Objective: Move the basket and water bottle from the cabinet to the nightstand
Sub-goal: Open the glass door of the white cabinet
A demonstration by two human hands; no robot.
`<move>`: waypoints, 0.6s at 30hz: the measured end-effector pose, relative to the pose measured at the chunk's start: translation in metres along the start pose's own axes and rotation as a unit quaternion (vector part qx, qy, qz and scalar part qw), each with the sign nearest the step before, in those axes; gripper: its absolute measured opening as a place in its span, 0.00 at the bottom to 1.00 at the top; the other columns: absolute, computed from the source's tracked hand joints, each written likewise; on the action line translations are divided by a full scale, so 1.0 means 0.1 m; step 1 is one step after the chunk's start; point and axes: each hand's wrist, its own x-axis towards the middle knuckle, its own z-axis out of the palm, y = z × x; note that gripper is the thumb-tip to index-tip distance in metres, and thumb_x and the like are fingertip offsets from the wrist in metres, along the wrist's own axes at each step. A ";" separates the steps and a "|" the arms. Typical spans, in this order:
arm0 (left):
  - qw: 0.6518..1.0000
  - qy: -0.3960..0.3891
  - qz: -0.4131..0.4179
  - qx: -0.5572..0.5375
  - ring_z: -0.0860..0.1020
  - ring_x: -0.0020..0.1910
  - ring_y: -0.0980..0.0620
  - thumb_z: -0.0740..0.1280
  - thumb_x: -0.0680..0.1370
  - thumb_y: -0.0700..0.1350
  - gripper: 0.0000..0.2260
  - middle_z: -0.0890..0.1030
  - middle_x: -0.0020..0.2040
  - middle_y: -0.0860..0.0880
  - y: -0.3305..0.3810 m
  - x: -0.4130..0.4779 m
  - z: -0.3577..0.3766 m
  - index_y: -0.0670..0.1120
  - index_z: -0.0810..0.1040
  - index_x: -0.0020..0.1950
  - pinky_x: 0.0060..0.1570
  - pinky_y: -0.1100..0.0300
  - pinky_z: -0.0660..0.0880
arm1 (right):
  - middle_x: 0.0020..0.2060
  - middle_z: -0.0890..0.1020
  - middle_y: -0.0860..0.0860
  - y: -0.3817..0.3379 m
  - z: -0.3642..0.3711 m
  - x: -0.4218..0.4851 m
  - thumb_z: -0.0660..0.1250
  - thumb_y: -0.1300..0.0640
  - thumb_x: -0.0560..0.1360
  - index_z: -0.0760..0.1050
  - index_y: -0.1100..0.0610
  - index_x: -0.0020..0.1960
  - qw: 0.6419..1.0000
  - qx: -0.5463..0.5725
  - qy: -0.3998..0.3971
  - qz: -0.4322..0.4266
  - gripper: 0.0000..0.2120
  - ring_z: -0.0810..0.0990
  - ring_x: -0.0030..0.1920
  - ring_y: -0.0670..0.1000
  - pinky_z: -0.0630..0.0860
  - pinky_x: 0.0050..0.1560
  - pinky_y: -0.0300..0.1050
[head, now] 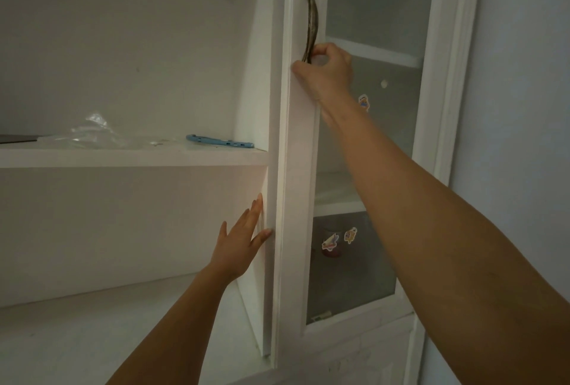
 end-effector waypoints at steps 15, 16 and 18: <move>1.000 0.010 0.001 -0.008 0.51 0.75 0.51 0.51 0.78 0.59 0.30 0.50 0.77 0.52 0.02 -0.02 0.00 0.56 0.37 0.73 0.73 0.43 0.44 | 0.38 0.78 0.49 -0.08 -0.08 -0.01 0.64 0.73 0.69 0.75 0.64 0.55 0.985 0.168 -0.033 0.011 0.15 0.77 0.38 0.44 0.76 0.37 0.31; 1.000 0.010 0.000 -0.008 0.52 0.75 0.51 0.51 0.78 0.59 0.30 0.50 0.77 0.52 0.02 -0.02 0.00 0.56 0.37 0.73 0.73 0.44 0.44 | 0.38 0.78 0.49 -0.09 -0.07 -0.01 0.64 0.73 0.69 0.76 0.64 0.54 0.985 0.165 -0.038 0.010 0.15 0.77 0.38 0.45 0.76 0.37 0.31; 1.000 0.008 -0.003 -0.007 0.52 0.75 0.51 0.51 0.78 0.59 0.30 0.50 0.77 0.52 0.02 -0.01 0.00 0.56 0.37 0.73 0.73 0.44 0.44 | 0.37 0.78 0.49 -0.10 -0.07 0.00 0.65 0.71 0.71 0.76 0.63 0.53 0.986 0.161 -0.041 0.015 0.12 0.76 0.37 0.45 0.76 0.37 0.31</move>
